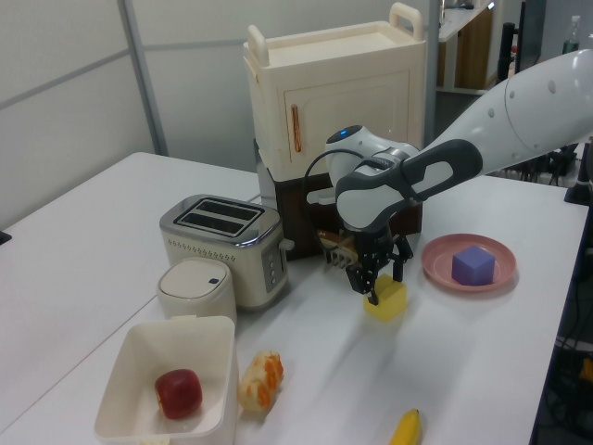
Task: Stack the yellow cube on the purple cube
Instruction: 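Close the gripper on the yellow cube, then lift the yellow cube off the table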
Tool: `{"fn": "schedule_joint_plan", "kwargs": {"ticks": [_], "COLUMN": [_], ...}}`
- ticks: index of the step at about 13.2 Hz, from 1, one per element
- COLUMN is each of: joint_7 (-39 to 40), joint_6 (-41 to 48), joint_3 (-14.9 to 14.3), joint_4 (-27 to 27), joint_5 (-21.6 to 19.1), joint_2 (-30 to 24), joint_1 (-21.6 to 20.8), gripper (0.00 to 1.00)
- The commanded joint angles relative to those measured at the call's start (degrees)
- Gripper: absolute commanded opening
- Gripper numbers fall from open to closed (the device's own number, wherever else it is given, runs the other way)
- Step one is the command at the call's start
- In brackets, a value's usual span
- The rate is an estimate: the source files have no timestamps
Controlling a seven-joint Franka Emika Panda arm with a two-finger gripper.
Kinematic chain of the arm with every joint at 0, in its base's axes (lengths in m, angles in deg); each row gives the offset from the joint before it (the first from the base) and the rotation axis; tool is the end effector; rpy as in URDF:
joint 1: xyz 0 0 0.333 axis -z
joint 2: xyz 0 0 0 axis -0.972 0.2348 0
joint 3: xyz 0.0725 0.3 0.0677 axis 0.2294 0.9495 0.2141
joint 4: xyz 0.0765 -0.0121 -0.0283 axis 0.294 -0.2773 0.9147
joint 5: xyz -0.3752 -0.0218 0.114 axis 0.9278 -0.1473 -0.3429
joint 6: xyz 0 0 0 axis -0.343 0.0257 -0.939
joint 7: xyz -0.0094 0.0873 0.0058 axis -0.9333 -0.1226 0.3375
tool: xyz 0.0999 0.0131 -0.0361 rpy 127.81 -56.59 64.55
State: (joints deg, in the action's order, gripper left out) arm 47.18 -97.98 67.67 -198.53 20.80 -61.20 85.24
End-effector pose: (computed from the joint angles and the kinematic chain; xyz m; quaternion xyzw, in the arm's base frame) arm 0.5842 -0.1153 0.3382 0.9802 -0.1632 -0.0998 0.0508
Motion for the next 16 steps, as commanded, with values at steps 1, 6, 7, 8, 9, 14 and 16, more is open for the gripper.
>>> {"fn": "schedule_joint_plan", "kwargs": {"ticks": [1,6,7,8,9,14,16], "joint_7": [2.7,2.5,2.5,2.4,2.5,2.2,2.0], "joint_6": [-0.7,2.3,3.1,4.3,5.5,5.7,5.6], "joint_3": [-0.3,-0.1,-0.2,-0.2,-0.2,-0.2,-0.2], "joint_4": [-0.7,-0.1,0.5,1.8,2.9,2.7,2.6], "joint_5": [0.7,5.9,6.2,6.7,6.7,10.8,10.8], "joint_2": [-0.4,-1.1,-1.1,-1.1,-1.1,1.5,1.9], "joint_1": [-0.5,-2.0,-2.3,-2.2,-2.2,-2.3,-2.4], "gripper": [0.59,1.00,1.00,1.00,1.00,1.00,1.00]}}
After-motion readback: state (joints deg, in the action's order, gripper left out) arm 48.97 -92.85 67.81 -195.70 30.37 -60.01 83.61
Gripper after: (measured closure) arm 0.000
